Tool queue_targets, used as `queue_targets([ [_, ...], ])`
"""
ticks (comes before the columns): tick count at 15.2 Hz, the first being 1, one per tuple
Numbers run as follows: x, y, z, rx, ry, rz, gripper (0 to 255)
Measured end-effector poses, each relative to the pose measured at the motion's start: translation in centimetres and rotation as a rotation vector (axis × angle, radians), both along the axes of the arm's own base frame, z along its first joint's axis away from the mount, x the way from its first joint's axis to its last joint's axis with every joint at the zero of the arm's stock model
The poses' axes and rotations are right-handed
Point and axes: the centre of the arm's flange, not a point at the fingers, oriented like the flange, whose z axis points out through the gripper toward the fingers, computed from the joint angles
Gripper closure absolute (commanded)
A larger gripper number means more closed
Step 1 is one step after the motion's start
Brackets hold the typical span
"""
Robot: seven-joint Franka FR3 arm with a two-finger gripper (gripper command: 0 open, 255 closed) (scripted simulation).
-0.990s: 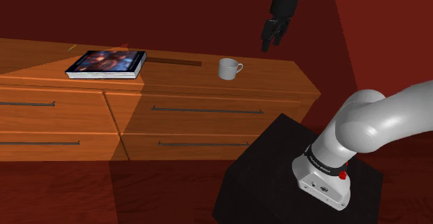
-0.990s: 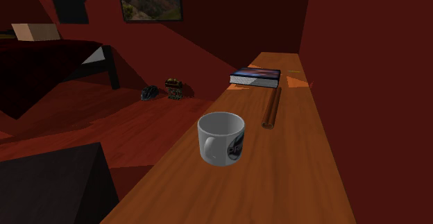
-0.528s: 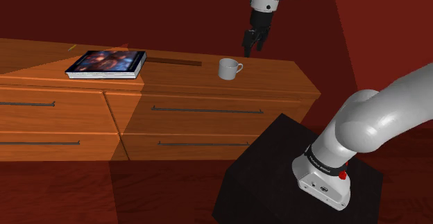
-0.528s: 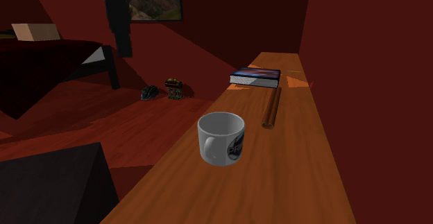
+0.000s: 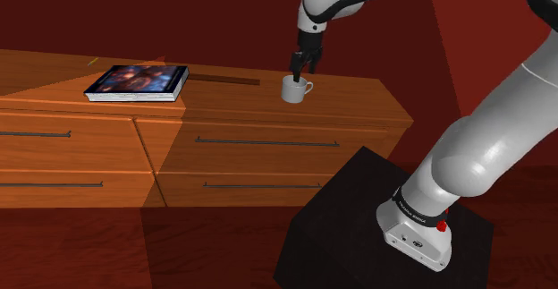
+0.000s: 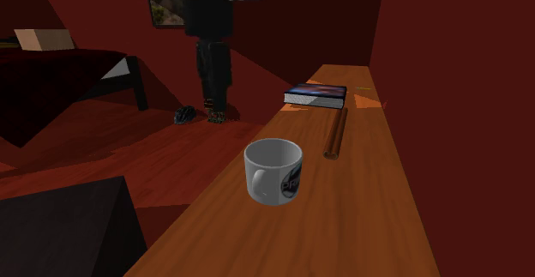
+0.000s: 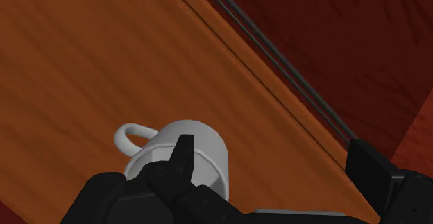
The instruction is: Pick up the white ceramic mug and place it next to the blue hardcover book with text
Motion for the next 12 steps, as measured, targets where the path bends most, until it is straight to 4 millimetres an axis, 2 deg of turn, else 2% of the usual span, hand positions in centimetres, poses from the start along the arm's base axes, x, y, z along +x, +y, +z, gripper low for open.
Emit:
queue_targets([
  [7,7.5,-1.8,-5.4,-0.017,0.013,0.003,0],
  [9,8.4,-1.8,-6.7,-0.020,0.015,0.003,0],
  [12,8.6,-2.0,-8.3,-0.021,0.015,0.004,0],
])
